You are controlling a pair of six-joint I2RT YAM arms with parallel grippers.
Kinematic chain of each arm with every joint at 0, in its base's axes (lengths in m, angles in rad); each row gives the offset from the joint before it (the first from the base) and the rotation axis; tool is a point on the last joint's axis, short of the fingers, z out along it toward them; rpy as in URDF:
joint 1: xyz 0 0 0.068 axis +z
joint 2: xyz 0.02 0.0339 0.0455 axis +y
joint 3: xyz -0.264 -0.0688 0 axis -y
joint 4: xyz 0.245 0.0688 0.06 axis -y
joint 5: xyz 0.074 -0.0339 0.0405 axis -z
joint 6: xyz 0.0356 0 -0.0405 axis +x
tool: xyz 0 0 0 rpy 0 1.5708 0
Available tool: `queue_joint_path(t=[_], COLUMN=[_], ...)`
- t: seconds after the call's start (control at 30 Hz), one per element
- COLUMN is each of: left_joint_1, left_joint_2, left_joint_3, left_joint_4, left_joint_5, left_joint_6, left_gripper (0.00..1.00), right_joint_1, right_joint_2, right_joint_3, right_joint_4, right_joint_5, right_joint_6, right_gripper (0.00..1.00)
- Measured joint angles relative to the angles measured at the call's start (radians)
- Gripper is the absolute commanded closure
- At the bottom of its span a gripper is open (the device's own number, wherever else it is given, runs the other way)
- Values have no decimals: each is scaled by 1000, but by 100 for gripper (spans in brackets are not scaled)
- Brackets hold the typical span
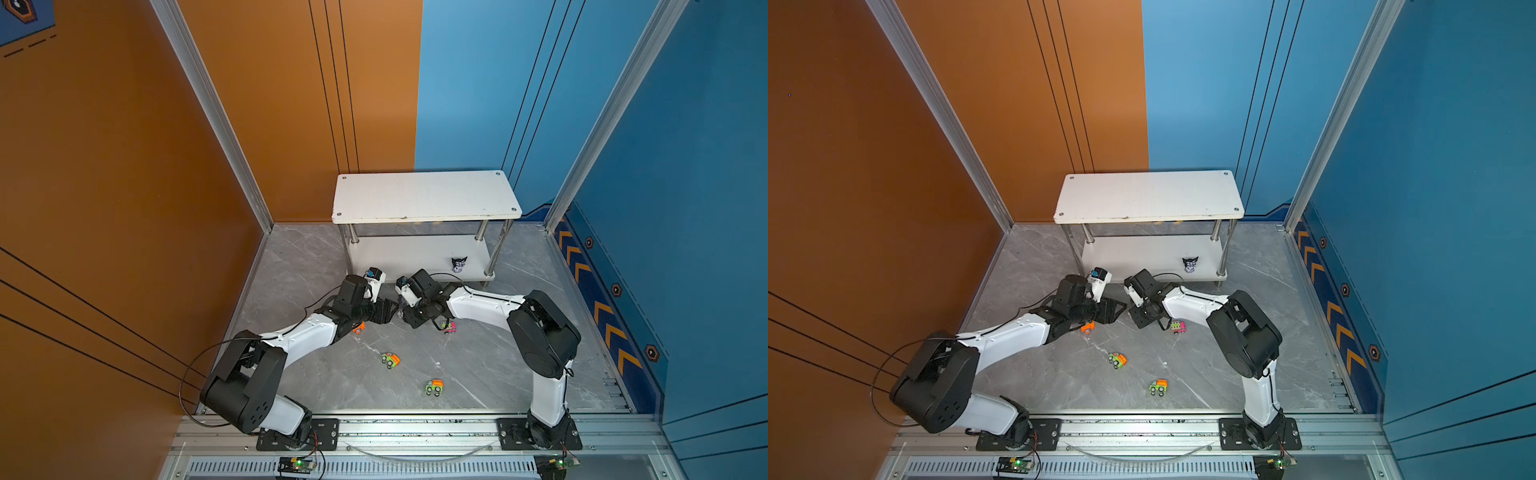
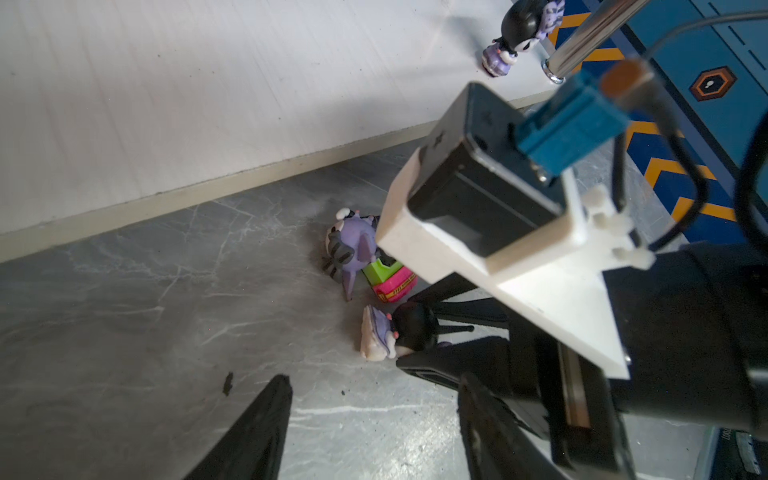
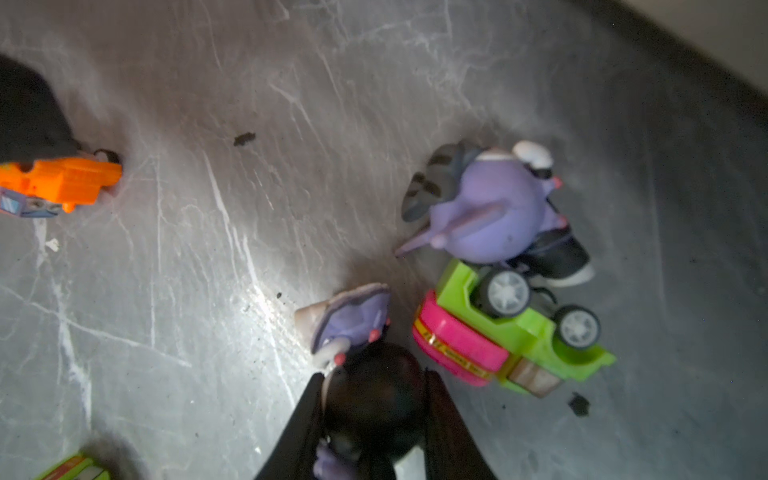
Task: Place and organize the plastic toys onto the shelf
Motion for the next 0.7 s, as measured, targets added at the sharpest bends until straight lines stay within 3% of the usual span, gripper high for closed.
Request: queue_joint_path(t=[0.13, 0.4, 0.7], left_joint_1=[3, 12, 35], left_joint_2=[-18, -48, -139], left_joint_3=[-12, -24, -61], left_joint_4=[0, -1, -33], left_joint_5=[0, -3, -50], left_joint_6=[0, -6, -7], left_gripper=[35, 35, 34], right_joint_1=[7, 102, 200], right_joint_2=[-6, 4, 162], right_joint_3=[93, 312, 427], right_joint_4=[-181, -591, -923], right_joint_5=[43, 241, 406], right_joint_6=[-33, -92, -94], right_gripper=[93, 96, 98])
